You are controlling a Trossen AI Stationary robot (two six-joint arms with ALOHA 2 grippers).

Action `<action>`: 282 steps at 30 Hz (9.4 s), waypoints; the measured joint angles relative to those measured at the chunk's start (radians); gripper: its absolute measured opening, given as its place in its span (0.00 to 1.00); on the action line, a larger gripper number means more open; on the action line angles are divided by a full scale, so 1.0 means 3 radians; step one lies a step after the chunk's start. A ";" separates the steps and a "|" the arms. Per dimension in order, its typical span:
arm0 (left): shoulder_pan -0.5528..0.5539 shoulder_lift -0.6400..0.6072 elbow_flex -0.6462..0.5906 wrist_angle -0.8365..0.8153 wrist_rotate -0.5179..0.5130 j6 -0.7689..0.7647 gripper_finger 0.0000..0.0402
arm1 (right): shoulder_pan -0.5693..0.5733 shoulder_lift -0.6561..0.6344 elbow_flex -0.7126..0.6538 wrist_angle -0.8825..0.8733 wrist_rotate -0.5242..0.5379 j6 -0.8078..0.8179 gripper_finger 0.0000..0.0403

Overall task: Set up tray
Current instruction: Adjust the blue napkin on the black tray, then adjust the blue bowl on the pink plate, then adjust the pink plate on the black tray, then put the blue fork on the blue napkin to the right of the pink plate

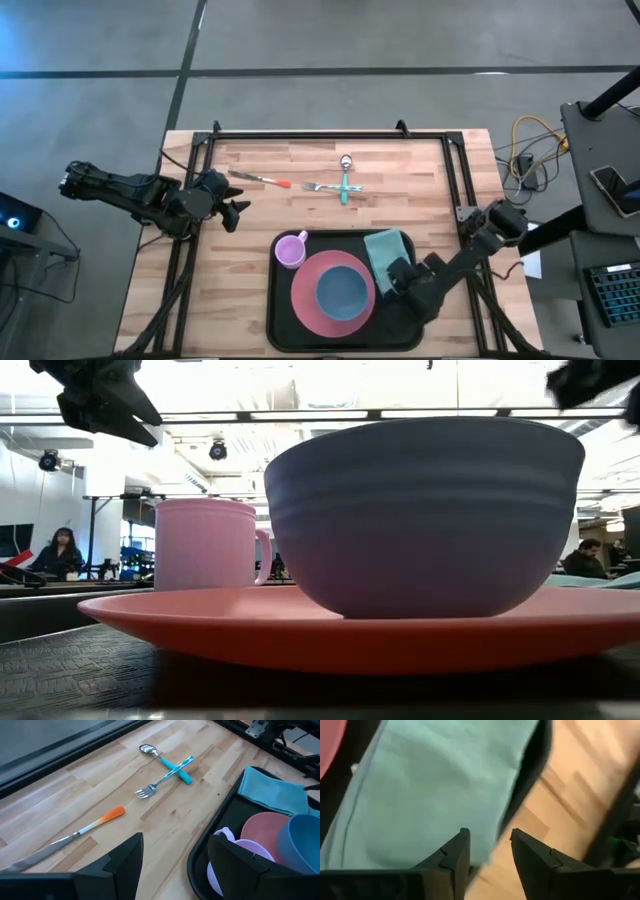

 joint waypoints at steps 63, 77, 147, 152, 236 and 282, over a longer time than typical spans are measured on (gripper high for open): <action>0.0000 0.0015 0.0003 0.0001 0.0000 0.0061 0.51 | -0.0312 -0.0527 -0.0436 0.1474 0.0163 -0.1272 0.22; 0.0000 0.0017 0.0003 0.0001 0.0001 0.0056 0.51 | -0.0557 -0.0473 -0.0395 0.2017 0.0019 -0.2565 0.23; -0.1268 0.3532 0.1002 0.1342 0.0715 0.0153 0.00 | -0.2777 -0.0717 -0.0151 0.2074 0.0075 -0.4772 0.16; -0.1227 0.3558 0.0908 0.1345 0.0685 0.0161 0.00 | -0.2806 -0.0717 -0.0164 0.2088 0.0093 -0.4775 0.16; -0.1419 0.1738 0.0444 -0.0570 0.0227 -0.2536 0.22 | -0.3325 -0.0020 0.0053 0.2918 -0.0234 -0.5997 0.59; -0.1426 0.0366 -0.0821 -0.0544 0.0146 -0.2619 0.22 | -0.3402 0.0785 0.0579 0.2383 -0.0536 -0.5721 0.24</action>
